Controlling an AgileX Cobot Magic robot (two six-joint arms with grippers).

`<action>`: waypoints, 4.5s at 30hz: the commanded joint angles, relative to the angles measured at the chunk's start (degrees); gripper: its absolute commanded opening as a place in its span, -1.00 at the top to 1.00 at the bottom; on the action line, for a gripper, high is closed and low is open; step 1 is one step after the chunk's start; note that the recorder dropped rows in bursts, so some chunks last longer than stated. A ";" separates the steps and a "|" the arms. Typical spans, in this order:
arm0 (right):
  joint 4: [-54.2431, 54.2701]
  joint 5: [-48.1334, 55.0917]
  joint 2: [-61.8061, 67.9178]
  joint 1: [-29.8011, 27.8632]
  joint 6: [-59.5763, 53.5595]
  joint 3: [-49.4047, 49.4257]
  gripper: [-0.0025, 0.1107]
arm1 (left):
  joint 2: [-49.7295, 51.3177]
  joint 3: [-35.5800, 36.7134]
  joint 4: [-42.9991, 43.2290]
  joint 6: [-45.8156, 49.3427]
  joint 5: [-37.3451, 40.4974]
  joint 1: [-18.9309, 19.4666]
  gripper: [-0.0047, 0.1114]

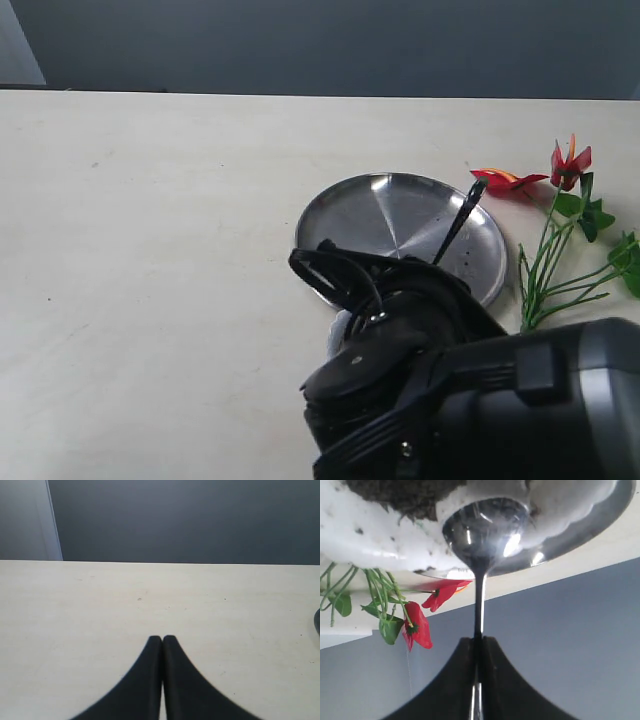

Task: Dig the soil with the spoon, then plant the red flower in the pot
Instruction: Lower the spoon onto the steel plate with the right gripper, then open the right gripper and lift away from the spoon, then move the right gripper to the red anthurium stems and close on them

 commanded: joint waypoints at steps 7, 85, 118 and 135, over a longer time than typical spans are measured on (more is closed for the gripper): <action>-0.15 0.40 3.94 1.08 2.79 0.15 0.97 | -0.13 -0.16 -0.98 0.00 -0.05 -0.34 0.91; 23.85 -13.26 11.11 -39.83 54.29 -27.76 0.59 | -0.13 -0.16 -0.98 0.00 -0.05 -0.34 0.91; 44.24 -50.94 -10.74 -54.37 82.30 10.90 -0.10 | -0.13 -0.16 -1.12 0.00 -0.05 -0.34 0.91; 41.84 -52.41 -5.48 -59.51 82.36 10.90 -0.10 | -0.13 -0.16 -0.99 0.00 -0.05 -0.34 0.91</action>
